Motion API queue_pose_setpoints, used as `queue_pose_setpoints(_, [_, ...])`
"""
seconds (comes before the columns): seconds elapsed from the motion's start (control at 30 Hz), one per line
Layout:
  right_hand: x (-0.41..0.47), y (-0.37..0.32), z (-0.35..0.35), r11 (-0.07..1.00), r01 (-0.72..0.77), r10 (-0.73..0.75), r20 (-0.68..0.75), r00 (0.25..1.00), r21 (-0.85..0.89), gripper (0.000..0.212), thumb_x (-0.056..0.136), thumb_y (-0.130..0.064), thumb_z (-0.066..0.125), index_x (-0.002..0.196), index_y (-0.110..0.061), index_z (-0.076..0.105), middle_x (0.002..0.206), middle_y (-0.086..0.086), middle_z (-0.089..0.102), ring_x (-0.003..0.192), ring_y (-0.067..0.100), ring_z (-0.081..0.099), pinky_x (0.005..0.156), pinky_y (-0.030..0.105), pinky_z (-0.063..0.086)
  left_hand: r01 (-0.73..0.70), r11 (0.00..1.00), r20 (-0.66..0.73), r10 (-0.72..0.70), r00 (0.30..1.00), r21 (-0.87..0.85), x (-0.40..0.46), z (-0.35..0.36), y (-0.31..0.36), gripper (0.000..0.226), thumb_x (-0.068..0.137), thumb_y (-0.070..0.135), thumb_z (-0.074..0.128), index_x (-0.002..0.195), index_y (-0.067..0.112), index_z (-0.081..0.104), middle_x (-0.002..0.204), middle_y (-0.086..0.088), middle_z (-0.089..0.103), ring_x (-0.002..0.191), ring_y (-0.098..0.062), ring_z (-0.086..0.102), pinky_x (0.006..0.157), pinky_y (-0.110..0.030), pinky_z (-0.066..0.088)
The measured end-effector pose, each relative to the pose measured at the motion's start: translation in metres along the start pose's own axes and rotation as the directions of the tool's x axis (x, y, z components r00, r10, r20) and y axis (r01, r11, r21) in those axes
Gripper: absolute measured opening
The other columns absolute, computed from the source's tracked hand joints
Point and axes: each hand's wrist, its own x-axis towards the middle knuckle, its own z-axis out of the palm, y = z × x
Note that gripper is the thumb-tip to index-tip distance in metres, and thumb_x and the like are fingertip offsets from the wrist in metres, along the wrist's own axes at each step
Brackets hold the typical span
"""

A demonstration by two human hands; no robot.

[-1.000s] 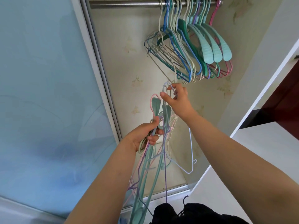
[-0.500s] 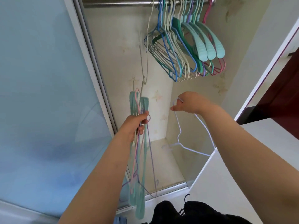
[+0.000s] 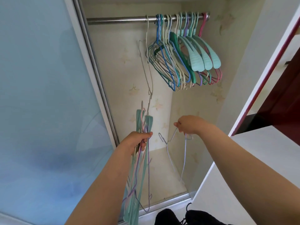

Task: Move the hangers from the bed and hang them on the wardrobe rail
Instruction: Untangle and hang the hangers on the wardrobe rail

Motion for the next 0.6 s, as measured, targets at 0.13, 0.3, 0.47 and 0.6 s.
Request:
queue_pose_setpoints(0.13, [0.0, -0.002, 0.001, 0.995, -0.061, 0.068, -0.088, 0.994, 0.078, 0.038, 0.101, -0.037, 0.033, 0.097, -0.012, 0.062, 0.096, 0.005, 0.069, 0.097, 0.027, 0.061, 0.091, 0.038, 0.047, 0.001, 1.0, 0.036, 0.0, 0.999, -0.021, -0.003, 0.003, 0.0, 0.031, 0.076, 0.032, 0.08, 0.076, 0.01, 0.058, 0.053, 0.001, 0.047, 0.041, -0.013, 0.042, 0.042, -0.024, 0.04])
queue_pose_setpoints(0.3, [-0.007, 0.002, -0.015, 0.951, -0.069, 0.145, -0.238, 0.96, 0.3, 0.024, 0.098, -0.02, 0.041, 0.097, -0.01, 0.062, 0.113, 0.005, 0.068, 0.109, 0.027, 0.06, 0.093, 0.042, 0.048, -0.078, 0.99, 0.001, 0.078, 0.997, -0.114, -0.001, 0.004, -0.001, 0.033, 0.078, 0.039, 0.076, 0.076, 0.013, 0.056, 0.052, 0.003, 0.044, 0.04, -0.012, 0.039, 0.04, -0.023, 0.038])
queue_pose_setpoints(0.47, [-0.036, -0.006, -0.036, 0.992, 0.021, 0.026, -0.38, 0.925, 0.121, 0.029, 0.102, -0.034, 0.033, 0.099, -0.018, 0.057, 0.094, 0.005, 0.069, 0.092, 0.029, 0.061, 0.079, 0.039, 0.052, -0.179, 0.976, -0.082, 0.169, 0.982, -0.127, 0.002, 0.006, 0.008, 0.032, 0.083, 0.037, 0.071, 0.075, 0.011, 0.055, 0.052, -0.001, 0.048, 0.04, -0.016, 0.041, 0.042, -0.025, 0.04])
queue_pose_setpoints(0.6, [-0.066, -0.019, -0.072, 0.992, -0.003, -0.053, -0.437, 0.898, -0.126, 0.016, 0.099, -0.029, 0.041, 0.086, -0.021, 0.048, 0.089, 0.003, 0.062, 0.082, 0.026, 0.057, 0.06, 0.029, 0.037, -0.164, 0.984, -0.2, 0.146, 0.969, -0.075, 0.007, 0.006, 0.019, 0.027, 0.086, 0.026, 0.069, 0.072, 0.007, 0.056, 0.047, -0.001, 0.052, 0.039, -0.018, 0.046, 0.047, -0.028, 0.045])
